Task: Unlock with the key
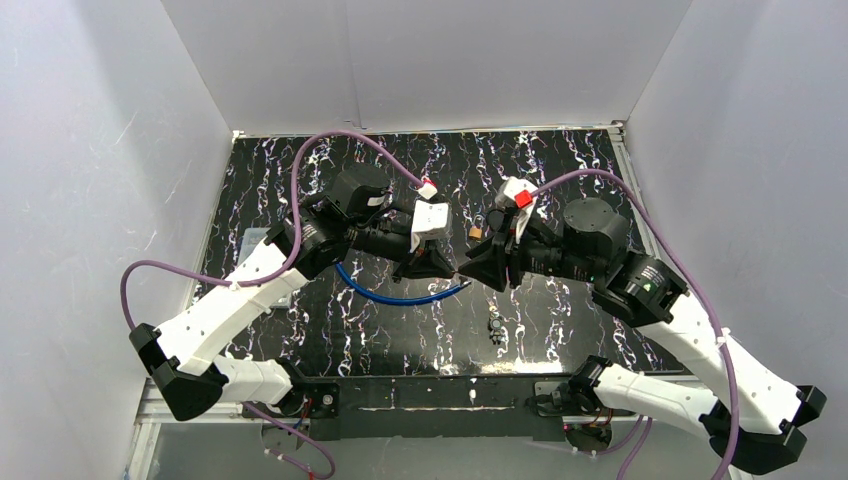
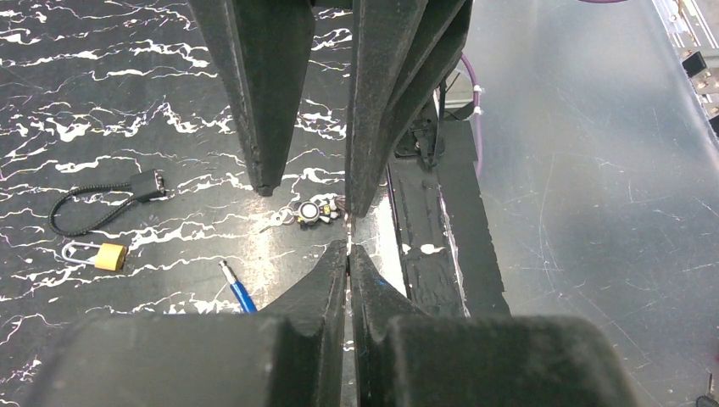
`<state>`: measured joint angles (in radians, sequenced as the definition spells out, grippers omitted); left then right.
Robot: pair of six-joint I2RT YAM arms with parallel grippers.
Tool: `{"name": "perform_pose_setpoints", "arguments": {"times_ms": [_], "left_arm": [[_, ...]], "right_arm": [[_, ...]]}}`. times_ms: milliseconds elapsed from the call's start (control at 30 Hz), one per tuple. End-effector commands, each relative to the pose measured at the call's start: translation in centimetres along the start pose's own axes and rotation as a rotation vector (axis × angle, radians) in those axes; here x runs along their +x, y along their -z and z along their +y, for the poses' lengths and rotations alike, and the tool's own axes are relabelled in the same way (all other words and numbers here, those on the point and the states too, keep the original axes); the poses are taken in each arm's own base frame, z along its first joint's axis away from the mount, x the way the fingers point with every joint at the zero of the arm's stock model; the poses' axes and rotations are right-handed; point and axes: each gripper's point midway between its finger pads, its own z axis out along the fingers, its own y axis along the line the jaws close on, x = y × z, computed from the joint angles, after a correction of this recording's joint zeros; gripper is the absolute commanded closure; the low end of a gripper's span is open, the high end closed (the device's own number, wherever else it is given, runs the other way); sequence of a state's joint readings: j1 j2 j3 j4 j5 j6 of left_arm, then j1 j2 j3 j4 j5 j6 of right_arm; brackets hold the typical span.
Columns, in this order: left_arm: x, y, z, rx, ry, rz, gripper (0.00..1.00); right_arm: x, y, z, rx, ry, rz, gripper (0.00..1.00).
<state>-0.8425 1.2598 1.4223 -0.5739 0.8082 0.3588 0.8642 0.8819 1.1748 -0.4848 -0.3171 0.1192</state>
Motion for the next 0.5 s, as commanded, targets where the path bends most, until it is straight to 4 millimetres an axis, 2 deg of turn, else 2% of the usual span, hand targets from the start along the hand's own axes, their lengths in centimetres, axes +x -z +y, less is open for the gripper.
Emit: {"name": "perform_pose_setpoints", "arguments": {"times_ms": [0, 467], "left_arm": [[-1.4, 0.6, -0.8, 0.023, -0.024, -0.031, 1.00], [-1.6, 0.6, -0.8, 0.021, -0.030, -0.035, 1.00]], "right_arm": [[-2.3, -0.7, 0.2, -0.025, 0.041, -0.070, 0.53], [-0.4, -0.3, 0.9, -0.067, 0.023, -0.007, 0.55]]}}
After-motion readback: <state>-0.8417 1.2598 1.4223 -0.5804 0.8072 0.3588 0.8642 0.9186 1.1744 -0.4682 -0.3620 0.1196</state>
